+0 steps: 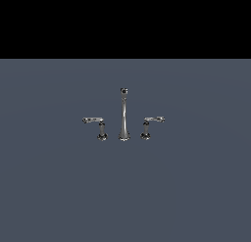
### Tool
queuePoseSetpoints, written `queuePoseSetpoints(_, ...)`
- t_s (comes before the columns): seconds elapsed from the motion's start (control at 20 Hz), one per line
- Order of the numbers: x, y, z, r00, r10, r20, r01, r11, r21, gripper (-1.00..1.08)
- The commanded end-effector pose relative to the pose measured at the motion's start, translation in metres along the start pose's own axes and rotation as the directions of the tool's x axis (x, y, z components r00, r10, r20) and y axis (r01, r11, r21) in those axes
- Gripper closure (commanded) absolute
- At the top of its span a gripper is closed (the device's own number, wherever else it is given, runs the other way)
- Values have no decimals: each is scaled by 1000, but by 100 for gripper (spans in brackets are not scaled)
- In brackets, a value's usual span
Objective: Turn on the faucet by rotating a designated handle.
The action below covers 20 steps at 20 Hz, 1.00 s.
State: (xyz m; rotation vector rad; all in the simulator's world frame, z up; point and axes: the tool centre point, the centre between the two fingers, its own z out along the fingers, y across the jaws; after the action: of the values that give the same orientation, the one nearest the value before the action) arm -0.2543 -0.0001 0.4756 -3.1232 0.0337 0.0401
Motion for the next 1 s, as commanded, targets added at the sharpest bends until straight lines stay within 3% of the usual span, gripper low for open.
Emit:
queuePoseSetpoints(0.0, 0, 0, 0, 1000, 0, 0, 0, 1000, 0, 108)
queuePoseSetpoints(0.5, 14, -6, 17, 998, 65, -1, -65, 998, 1, 108)
queuePoseSetpoints(0.95, 52, -17, 60, 972, 234, -4, -234, 972, 3, 108)
